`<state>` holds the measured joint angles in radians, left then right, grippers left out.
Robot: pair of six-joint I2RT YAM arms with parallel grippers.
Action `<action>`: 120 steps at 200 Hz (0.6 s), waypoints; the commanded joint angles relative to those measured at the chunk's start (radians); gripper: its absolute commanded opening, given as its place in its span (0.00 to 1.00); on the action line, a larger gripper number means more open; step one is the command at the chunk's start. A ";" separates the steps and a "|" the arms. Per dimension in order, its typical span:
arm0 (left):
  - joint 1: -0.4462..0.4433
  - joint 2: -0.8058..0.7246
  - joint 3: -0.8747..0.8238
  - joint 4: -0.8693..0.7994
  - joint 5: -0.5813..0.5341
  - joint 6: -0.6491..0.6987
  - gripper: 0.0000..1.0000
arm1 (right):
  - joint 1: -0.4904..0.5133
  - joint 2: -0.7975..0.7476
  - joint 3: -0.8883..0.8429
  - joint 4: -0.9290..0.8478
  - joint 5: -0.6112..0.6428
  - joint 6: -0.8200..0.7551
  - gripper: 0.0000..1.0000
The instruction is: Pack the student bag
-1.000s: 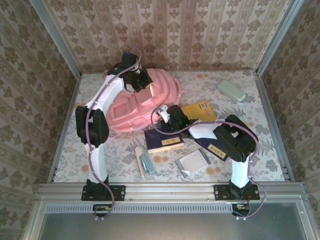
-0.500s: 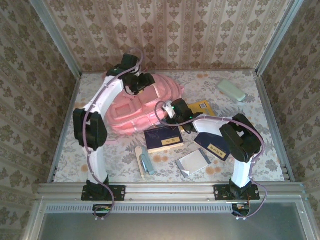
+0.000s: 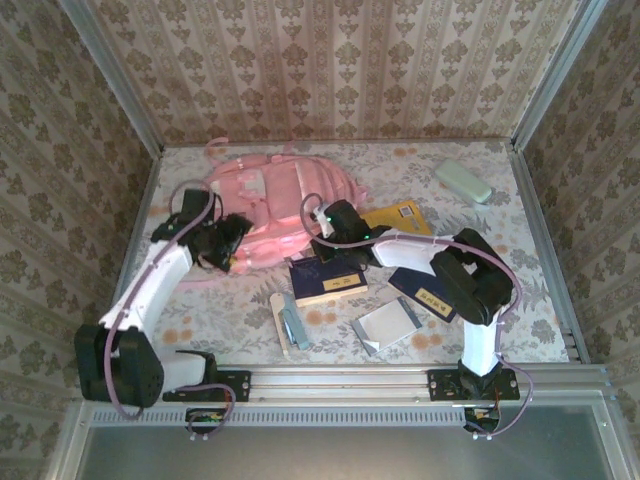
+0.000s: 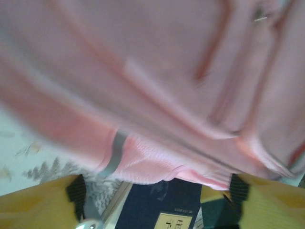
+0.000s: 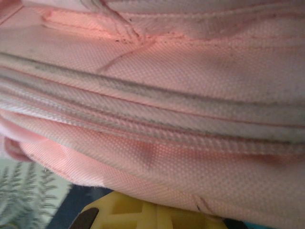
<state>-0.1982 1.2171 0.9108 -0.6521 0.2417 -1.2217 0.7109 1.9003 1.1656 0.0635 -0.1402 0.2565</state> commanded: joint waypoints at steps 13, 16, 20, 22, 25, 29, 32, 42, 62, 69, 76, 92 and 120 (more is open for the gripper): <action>-0.036 -0.076 -0.087 0.051 -0.066 -0.191 0.87 | 0.059 0.044 0.090 0.062 -0.061 0.084 0.00; -0.038 -0.076 -0.088 0.054 -0.068 -0.195 0.87 | 0.064 0.047 0.096 0.060 -0.062 0.083 0.00; -0.039 -0.071 -0.091 0.061 -0.068 -0.199 0.87 | 0.071 0.053 0.104 0.057 -0.063 0.083 0.00; -0.039 -0.068 -0.092 0.066 -0.067 -0.202 0.87 | 0.075 0.056 0.107 0.056 -0.062 0.081 0.00; -0.041 -0.064 -0.095 0.073 -0.065 -0.207 0.87 | 0.079 0.059 0.113 0.055 -0.063 0.082 0.00; -0.042 -0.057 -0.098 0.083 -0.061 -0.214 0.86 | 0.085 0.065 0.118 0.053 -0.062 0.082 0.00; -0.043 -0.052 -0.098 0.092 -0.059 -0.218 0.86 | 0.090 0.069 0.123 0.053 -0.062 0.082 0.00; -0.048 -0.034 -0.092 0.103 -0.064 -0.225 0.86 | 0.103 0.083 0.134 0.049 -0.065 0.082 0.00; -0.058 -0.010 -0.095 0.152 -0.093 -0.243 0.83 | 0.126 0.105 0.149 0.045 -0.065 0.075 0.00; -0.059 -0.005 -0.105 0.177 -0.104 -0.253 0.81 | 0.132 0.110 0.151 0.043 -0.062 0.075 0.00; -0.061 0.005 -0.113 0.197 -0.113 -0.264 0.80 | 0.136 0.116 0.153 0.045 -0.063 0.075 0.00; -0.060 0.038 -0.125 0.231 -0.122 -0.285 0.75 | 0.140 0.124 0.154 0.051 -0.061 0.080 0.00; -0.061 0.085 -0.128 0.278 -0.157 -0.291 0.66 | 0.145 0.131 0.154 0.055 -0.064 0.077 0.00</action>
<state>-0.2550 1.2720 0.7975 -0.4370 0.1421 -1.4719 0.8455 2.0209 1.2869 0.0715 -0.1707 0.3195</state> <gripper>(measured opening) 0.686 0.058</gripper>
